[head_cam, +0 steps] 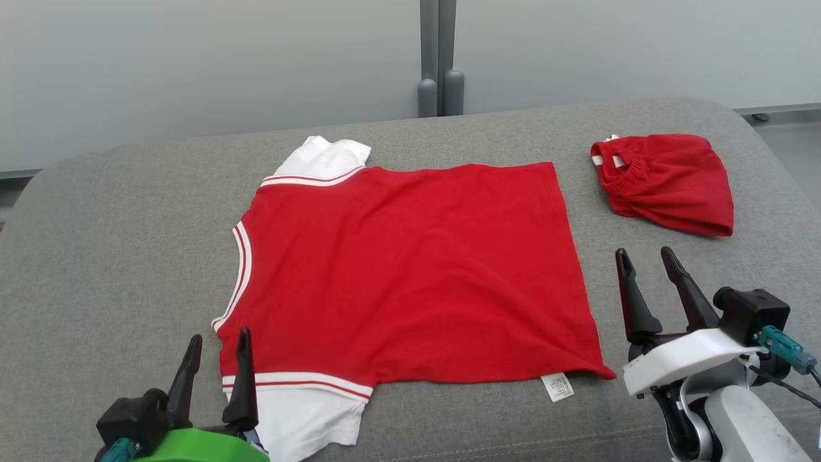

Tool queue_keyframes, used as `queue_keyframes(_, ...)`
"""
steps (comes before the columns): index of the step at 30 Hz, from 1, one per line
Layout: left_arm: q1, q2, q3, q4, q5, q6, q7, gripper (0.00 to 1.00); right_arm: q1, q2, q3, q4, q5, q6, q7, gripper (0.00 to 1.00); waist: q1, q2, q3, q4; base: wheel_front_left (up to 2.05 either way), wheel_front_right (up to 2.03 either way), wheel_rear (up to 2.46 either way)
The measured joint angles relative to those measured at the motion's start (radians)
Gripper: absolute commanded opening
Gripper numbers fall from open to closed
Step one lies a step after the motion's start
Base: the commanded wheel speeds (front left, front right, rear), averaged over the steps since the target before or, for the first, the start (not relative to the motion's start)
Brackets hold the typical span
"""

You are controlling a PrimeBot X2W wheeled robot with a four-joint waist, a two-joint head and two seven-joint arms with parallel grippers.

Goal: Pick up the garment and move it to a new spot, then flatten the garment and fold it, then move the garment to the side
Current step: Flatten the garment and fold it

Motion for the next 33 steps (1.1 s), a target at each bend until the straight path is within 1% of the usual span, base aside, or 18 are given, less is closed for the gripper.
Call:
queue_keyframes(2, 0.012, -0.011, 0.003, 0.008, -0.02, 0.0, 0.002, 1.0, 0.004, 0.004, 0.0, 0.003, 0.0, 0.0, 0.0, 1.0, 0.0, 0.0, -0.001, 0.002, 0.0, 0.0, 0.0)
queue_keyframes(5, 0.049, -0.036, 0.013, 0.041, -0.116, 0.0, 0.027, 1.0, 0.008, 0.009, 0.0, 0.009, 0.001, 0.0, 0.0, 1.0, 0.0, 0.0, -0.002, 0.006, 0.0, 0.0, 0.0)
queue_keyframes(9, 0.101, -0.047, 0.022, 0.09, -0.223, 0.0, 0.077, 1.0, 0.02, 0.011, 0.002, 0.016, 0.003, 0.001, 0.0, 1.0, 0.0, 0.0, 0.0, 0.011, 0.0, 0.0, 0.0)
queue_keyframes(13, 0.139, -0.049, 0.019, 0.125, -0.303, 0.0, 0.124, 1.0, 0.024, 0.01, 0.002, 0.017, 0.006, 0.001, 0.0, 1.0, 0.0, 0.0, 0.009, 0.015, 0.0, 0.0, 0.0)
queue_keyframes(18, 0.155, -0.05, 0.018, 0.178, -0.353, 0.0, 0.152, 1.0, 0.024, 0.01, 0.007, 0.018, 0.006, 0.005, 0.0, 1.0, 0.0, 0.0, 0.026, 0.022, 0.0, 0.0, 0.0)
queue_keyframes(19, 0.155, -0.05, 0.018, 0.185, -0.353, 0.0, 0.152, 1.0, 0.024, 0.01, 0.009, 0.018, 0.006, 0.01, 0.0, 1.0, 0.0, 0.0, 0.029, 0.023, 0.0, 0.0, 0.0)
queue_keyframes(25, 0.152, -0.05, 0.018, 0.217, -0.363, -0.002, 0.161, 1.0, 0.022, 0.01, 0.009, 0.024, 0.015, 0.014, 0.003, 1.0, 0.0, 0.0, 0.051, 0.018, 0.0, 0.0, 0.0)
queue_keyframes(27, 0.149, -0.05, 0.018, 0.227, -0.38, -0.003, 0.161, 1.0, 0.023, 0.02, -0.002, 0.045, 0.057, 0.014, 0.024, 1.0, 0.0, 0.0, 0.06, 0.015, 0.0, 0.0, 0.0)
queue_keyframes(30, 0.137, -0.05, 0.017, 0.238, -0.392, -0.011, 0.161, 1.0, 0.039, 0.053, -0.019, 0.094, 0.128, 0.014, 0.064, 1.0, 0.0, 0.0, 0.074, 0.012, 0.0, 0.0, 0.0)
queue_keyframes(33, 0.108, -0.05, 0.015, 0.248, -0.411, -0.019, 0.161, 1.0, 0.078, 0.066, -0.037, 0.149, 0.171, 0.01, 0.097, 1.0, 0.0, 0.0, 0.089, 0.012, 0.0, 0.0, 0.0)
